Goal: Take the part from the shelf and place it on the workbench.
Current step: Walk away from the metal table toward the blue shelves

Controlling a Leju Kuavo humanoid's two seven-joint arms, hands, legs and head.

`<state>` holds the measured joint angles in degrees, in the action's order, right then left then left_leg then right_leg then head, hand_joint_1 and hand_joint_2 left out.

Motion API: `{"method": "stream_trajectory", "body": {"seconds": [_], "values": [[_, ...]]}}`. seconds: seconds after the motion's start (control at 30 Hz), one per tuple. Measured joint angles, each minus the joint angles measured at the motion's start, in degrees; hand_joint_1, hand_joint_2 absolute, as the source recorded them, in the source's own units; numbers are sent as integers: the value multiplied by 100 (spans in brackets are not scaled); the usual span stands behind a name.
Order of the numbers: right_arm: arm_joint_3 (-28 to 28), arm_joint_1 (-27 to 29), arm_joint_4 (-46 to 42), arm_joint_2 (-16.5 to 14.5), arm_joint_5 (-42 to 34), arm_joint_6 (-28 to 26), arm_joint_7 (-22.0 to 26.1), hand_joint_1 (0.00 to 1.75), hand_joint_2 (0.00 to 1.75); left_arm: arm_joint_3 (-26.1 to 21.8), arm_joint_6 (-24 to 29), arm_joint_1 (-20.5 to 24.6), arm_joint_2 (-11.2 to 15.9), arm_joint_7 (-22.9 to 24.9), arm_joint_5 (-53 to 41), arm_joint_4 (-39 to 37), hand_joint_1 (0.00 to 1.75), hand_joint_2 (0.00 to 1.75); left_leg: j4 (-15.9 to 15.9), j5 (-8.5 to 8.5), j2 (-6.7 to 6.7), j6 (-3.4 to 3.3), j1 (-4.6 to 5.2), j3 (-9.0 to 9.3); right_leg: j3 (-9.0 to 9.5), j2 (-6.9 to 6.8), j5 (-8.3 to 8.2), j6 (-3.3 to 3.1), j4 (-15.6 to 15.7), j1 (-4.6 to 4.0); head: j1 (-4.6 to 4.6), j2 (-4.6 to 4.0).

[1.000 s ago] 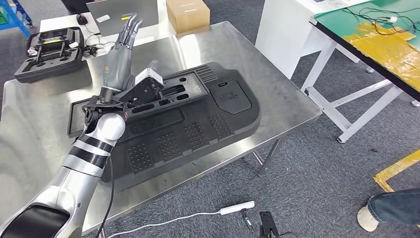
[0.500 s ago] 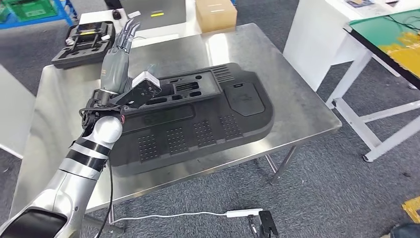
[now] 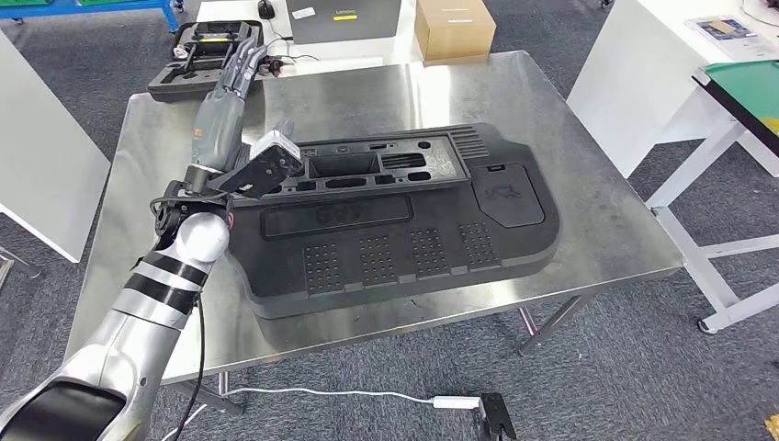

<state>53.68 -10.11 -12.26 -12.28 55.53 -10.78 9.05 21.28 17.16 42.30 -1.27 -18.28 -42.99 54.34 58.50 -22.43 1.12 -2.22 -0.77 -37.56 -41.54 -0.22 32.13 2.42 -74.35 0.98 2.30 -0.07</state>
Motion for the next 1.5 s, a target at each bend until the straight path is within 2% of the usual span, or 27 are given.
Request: {"method": "stream_trajectory", "body": {"seconds": [0.03, 0.1, 0.13, 0.17, 0.2, 0.27, 0.37, 0.6, 0.7, 0.77, 0.83, 0.9, 0.93, 0.97, 1.0, 1.03, 1.07, 1.1, 1.13, 1.17, 1.27, 1.3, 1.33, 1.4, 1.43, 1.47, 1.5], "values": [[3, 1, 0, 3, -2, 2, -1, 0, 0, 2, -11, -4, 0, 1, 7, -14, 0, 0, 1, 1, 31, 2, -1, 3, 80, 2, -129, 42, 221, 3, 0, 0], [7, -3, 0, 9, -3, 3, -1, 0, 0, 3, -30, 1, 0, 1, 22, -26, 0, 0, 7, 4, 84, 17, 6, 8, 455, 12, -482, 102, 1060, 10, -4, 0], [8, -5, 0, 11, -4, 3, -1, 0, 0, 2, -32, 4, 1, 2, 28, -28, 0, 0, 12, 5, 104, 32, 19, 3, 625, 17, -616, 94, 1409, 10, -2, 0], [9, -6, 0, 10, -4, 3, -1, 0, 0, 2, -33, 6, 2, 3, 32, -30, 0, 0, 19, 5, 116, 30, 36, -5, 723, 22, -689, 71, 1608, 12, -1, 0], [10, -6, 0, 6, -5, 3, -1, 0, 0, 1, -34, 7, 5, 4, 34, -34, 0, 0, 24, 5, 121, 23, 52, -11, 757, 26, -716, 44, 1675, 8, 2, 0], [15, -4, 0, -1, -5, 3, -1, 0, 0, 0, -37, 6, 15, 5, 49, -43, 0, 0, 15, 9, 116, -5, 56, -7, 768, 29, -739, 14, 1681, -1, 4, 0], [21, -4, 0, -2, -5, 3, -1, 0, 0, -2, -75, 7, 27, -8, 108, -51, 0, 0, -20, 27, 102, 17, 45, 17, 766, 43, -745, -4, 1679, -24, 4, 0], [22, -5, 0, -4, -6, 3, -1, 0, 0, -39, -222, 5, 54, -75, 274, -124, 0, 0, -15, 16, 102, 37, 55, 8, 763, 44, -743, -2, 1679, -6, 1, 0], [22, -6, 0, -5, -4, 3, -1, 0, 0, -48, -202, 5, 73, -131, 285, -137, 0, 0, -5, 3, 103, 17, 80, -2, 768, 43, -746, 8, 1695, 11, 2, 0], [22, -8, 0, -5, -2, -1, -1, 0, 0, -47, -120, 3, 84, -183, 257, -136, 0, 0, -68, 50, 91, -7, 51, 31, 755, 40, -715, 30, 1673, 6, 0, 0], [22, -13, 0, -3, -1, -8, -3, 0, 0, -48, 16, -5, 87, -222, 197, -136, 0, 0, -132, 110, 77, -35, 9, 57, 622, 37, -491, 21, 1357, -1, -21, 0], [22, -18, 0, 2, 1, -13, -10, 0, 0, -48, 147, -39, 87, -242, 133, -137, 0, 0, -137, 134, 74, -52, 7, 30, 334, 37, -122, -1, 649, 12, -42, 0], [22, -18, 0, 5, 1, -15, -14, 0, 0, -47, 188, -69, 87, -247, 112, -137, 0, 0, -136, 146, 74, -53, 6, 9, 202, 37, 10, 14, 315, 21, -48, 0], [22, -17, 0, 11, 1, -16, -15, 0, 0, -46, 207, -102, 88, -249, 99, -138, 0, 0, -135, 161, 74, -47, 3, -15, 144, 37, 62, 50, 137, 32, -48, 0], [22, -18, 0, 18, 1, -17, -16, 0, 0, -46, 217, -133, 89, -250, 89, -138, 0, 0, -133, 181, 76, -32, -4, -40, 190, 36, 26, 104, 179, 46, -50, 0], [22, -20, 0, 25, 1, -19, -16, 0, 0, -46, 221, -156, 91, -250, 85, -138, 0, 0, -130, 203, 80, -10, -16, -66, 352, 35, -85, 168, 448, 65, -50, 0], [22, -25, 0, 31, 1, -21, -16, 0, 0, -47, 226, -169, 92, -250, 84, -138, 0, 0, -122, 227, 87, 21, -27, -92, 603, 35, -221, 228, 881, 87, -52, 0], [22, -30, 0, 33, 1, -22, -16, 0, 0, -50, 232, -174, 95, -250, 82, -138, 0, 0, -119, 252, 96, 56, -32, -119, 835, 47, -346, 252, 1258, 90, -56, 0], [22, -33, 0, 33, 0, -25, -15, 0, 0, -54, 239, -174, 97, -250, 83, -138, 0, 0, -113, 278, 103, 94, -33, -137, 998, 69, -448, 245, 1533, 87, -56, 0], [22, -34, 0, 34, -1, -28, -15, 0, 0, -57, 249, -175, 99, -252, 83, -139, 0, 0, -105, 305, 110, 134, -28, -152, 1073, 93, -496, 213, 1663, 76, -56, 0], [22, -34, 0, 36, -2, -36, -16, 0, 0, -76, 282, -194, 126, -260, 82, -141, 0, 0, -107, 369, 114, 248, -35, -190, 1002, 113, -571, 57, 1655, 60, -33, 0], [22, -35, 0, 34, -2, -37, -16, 0, 0, -90, 305, -200, 141, -261, 82, -142, 0, 0, -35, 278, 82, 272, -44, -234, 968, 99, -612, -12, 1657, 68, -18, 0], [23, -34, 0, 33, -2, -39, -16, 0, 0, -104, 333, -204, 155, -261, 82, -143, 0, 0, 153, 95, 42, 289, -54, -310, 927, 82, -656, -83, 1665, 77, -6, 0], [24, -32, 0, 33, -2, -41, -16, 0, 0, -126, 391, -215, 164, -262, 82, -145, 0, 0, 888, -460, -33, 316, -61, -546, 830, 43, -735, -190, 1665, 58, 15, 0], [25, -31, 0, 33, -3, -42, -17, 0, 0, -131, 410, -228, 167, -263, 82, -149, 0, 0, 1294, -678, -42, 330, -62, -650, 779, 26, -770, -211, 1661, 43, 16, 0], [26, -30, 0, 34, -3, -43, -20, 0, 0, -134, 428, -246, 169, -263, 76, -156, 0, 0, 1582, -797, -47, 338, -62, -689, 729, 12, -805, -219, 1657, 30, 15, 0], [27, -29, 0, 34, -3, -44, -23, 0, 0, -136, 452, -265, 173, -263, 56, -162, 0, 0, 1663, -805, -52, 337, -63, -623, 682, 4, -839, -213, 1652, 22, 16, 0]]}}
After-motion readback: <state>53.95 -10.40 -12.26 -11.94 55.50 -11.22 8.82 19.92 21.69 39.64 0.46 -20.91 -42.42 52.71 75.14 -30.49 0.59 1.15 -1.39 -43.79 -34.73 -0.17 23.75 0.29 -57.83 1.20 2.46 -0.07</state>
